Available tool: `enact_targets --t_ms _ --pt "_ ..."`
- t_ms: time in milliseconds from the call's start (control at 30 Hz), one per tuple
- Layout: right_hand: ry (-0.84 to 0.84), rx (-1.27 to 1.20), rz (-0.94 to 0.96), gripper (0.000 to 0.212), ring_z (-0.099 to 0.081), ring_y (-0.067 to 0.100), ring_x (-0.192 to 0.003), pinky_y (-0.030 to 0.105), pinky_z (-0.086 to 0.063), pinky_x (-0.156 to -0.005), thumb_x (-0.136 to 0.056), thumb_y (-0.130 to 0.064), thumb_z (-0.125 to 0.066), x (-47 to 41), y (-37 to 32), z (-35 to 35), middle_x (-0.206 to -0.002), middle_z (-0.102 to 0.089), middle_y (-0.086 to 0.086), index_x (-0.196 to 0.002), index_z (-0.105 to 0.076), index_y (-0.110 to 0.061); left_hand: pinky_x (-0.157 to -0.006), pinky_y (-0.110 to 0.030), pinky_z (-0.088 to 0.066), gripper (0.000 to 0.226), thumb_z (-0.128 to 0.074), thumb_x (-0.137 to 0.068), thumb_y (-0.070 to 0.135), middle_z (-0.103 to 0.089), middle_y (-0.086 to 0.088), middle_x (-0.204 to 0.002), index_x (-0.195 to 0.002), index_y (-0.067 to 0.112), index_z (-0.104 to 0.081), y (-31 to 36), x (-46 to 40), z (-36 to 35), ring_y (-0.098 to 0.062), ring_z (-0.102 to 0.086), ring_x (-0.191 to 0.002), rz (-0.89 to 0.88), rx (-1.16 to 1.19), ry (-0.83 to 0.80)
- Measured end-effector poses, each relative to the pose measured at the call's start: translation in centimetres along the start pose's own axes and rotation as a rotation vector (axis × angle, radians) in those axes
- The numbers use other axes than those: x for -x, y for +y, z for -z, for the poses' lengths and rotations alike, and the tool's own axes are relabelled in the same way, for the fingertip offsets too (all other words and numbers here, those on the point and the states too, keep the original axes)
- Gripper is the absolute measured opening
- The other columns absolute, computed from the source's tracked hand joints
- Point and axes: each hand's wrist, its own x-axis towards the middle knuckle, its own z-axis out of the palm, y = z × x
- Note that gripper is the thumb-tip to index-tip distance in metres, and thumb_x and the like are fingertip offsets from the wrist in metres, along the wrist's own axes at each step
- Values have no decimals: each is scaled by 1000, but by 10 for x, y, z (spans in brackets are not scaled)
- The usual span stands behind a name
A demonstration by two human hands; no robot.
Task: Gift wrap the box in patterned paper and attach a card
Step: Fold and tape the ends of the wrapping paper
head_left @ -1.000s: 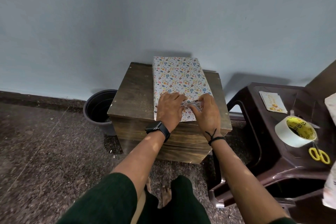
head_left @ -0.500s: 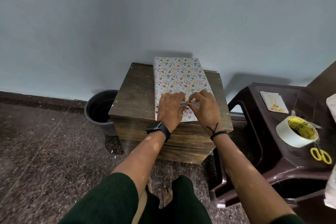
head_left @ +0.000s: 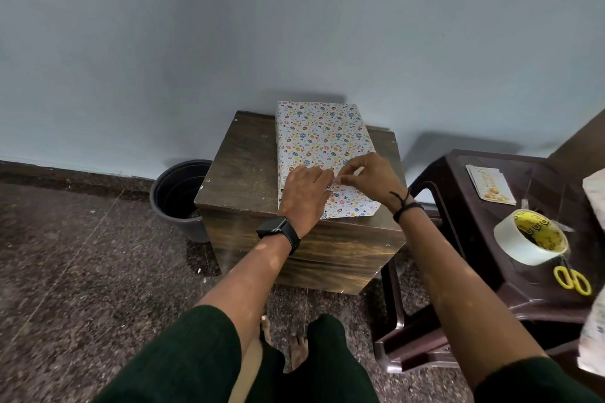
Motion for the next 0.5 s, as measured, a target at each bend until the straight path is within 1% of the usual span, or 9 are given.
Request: enact_targets --t_ms 67,100,167,233,333,433,500 --pt "-45 18 -25 12 -57 8 -78 14 -42 -64 -78 -23 -75 -4 -3 2 -83 -68 -1 -80 -73 -11 -78 -35 -50 38 -87 -58 8 -64 -4 -80 -88 13 -64 -3 0 1 -24 -61 -70 -46 -24 0" --pt "-72 30 -40 13 -57 10 -79 17 -42 -64 -79 -23 -74 -7 -5 3 -84 -68 0 -80 -73 -11 -80 -38 -52 39 -87 -58 8 -66 -4 -83 -90 13 -66 -4 1 1 -24 -64 -73 -65 -39 -1" --pt "-117 32 -84 12 -54 11 -76 20 -42 -60 -80 -23 -73 -10 -8 4 -80 -65 -2 -79 -71 -11 -83 -45 -53 41 -88 -56 6 -70 -6 -89 -92 11 -69 -6 1 3 -25 -68 -80 -105 -57 6" --pt "-142 32 -125 10 -51 10 -71 20 -39 -57 -80 -21 -72 -13 -10 4 -72 -60 -6 -74 -67 -14 -83 -50 -52 44 -89 -53 4 -71 -8 -92 -92 8 -70 -6 2 4 -26 -70 -86 -125 -58 13" --pt "-155 34 -167 16 -48 6 -64 20 -36 -56 -80 -17 -70 -15 -14 4 -69 -57 -8 -67 -62 -18 -84 -52 -51 46 -90 -52 3 -72 -8 -94 -94 8 -70 -7 2 3 -29 -70 -90 -115 -51 -7" --pt "-158 20 -192 14 -48 8 -62 19 -39 -53 -82 -14 -69 -19 -18 6 -70 -58 -3 -69 -65 -10 -87 -53 -49 46 -90 -53 3 -72 -9 -94 -95 8 -70 -8 2 4 -30 -69 -92 -95 -19 -38" --pt "-182 54 -198 16 -46 9 -58 19 -39 -51 -83 -13 -68 -23 -21 6 -72 -58 4 -68 -62 -9 -88 -53 -48 46 -89 -55 3 -72 -9 -95 -97 8 -69 -7 3 5 -31 -69 -94 -83 -5 -60"
